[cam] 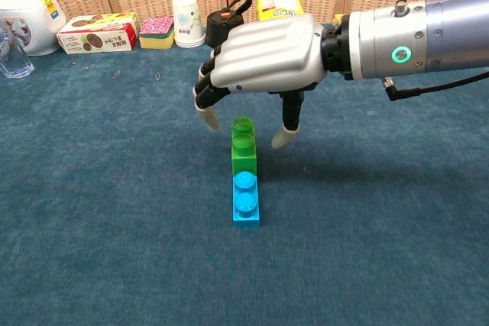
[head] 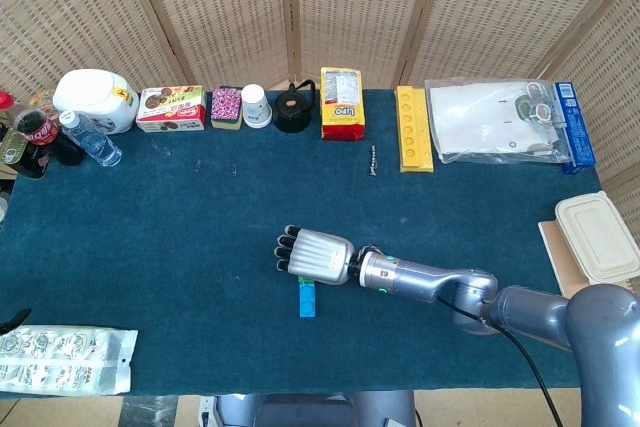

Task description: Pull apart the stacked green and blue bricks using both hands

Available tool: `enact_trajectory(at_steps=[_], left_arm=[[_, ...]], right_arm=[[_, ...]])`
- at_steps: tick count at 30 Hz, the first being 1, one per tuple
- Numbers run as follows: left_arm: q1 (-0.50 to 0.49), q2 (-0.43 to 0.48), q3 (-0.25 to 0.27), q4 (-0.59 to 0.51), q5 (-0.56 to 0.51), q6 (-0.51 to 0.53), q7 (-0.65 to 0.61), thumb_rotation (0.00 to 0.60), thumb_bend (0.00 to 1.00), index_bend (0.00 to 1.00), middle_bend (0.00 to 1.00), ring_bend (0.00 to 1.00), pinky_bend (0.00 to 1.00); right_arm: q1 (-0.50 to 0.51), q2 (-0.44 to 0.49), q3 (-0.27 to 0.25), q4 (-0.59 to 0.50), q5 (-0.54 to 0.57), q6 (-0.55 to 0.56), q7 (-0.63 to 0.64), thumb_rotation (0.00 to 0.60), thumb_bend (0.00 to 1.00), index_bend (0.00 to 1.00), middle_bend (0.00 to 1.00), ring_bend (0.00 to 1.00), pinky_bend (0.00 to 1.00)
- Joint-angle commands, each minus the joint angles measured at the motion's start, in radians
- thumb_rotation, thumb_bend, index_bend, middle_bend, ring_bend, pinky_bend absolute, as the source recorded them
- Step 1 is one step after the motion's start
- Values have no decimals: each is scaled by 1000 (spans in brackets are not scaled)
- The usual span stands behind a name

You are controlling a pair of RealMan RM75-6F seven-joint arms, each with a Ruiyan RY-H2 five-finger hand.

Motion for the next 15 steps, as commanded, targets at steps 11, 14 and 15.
enact_trajectory(at_steps=[11,14,15], left_arm=[[7,7,4,-2,-4,3,-20,513,160,97,116,21,190],[8,7,3,1,-6,3,-27,512,159,97,116,21,190],[8,7,3,2,-6,2,-30,512,159,97,116,21,190]], right_arm=[[62,-45,-39,54,7,-24,13,600,0,355,291,230,233],[73,-51,-51,61,12,-35,15,600,0,355,292,236,236],[78,-54,-54,65,14,-38,16,600,0,355,293,242,237]])
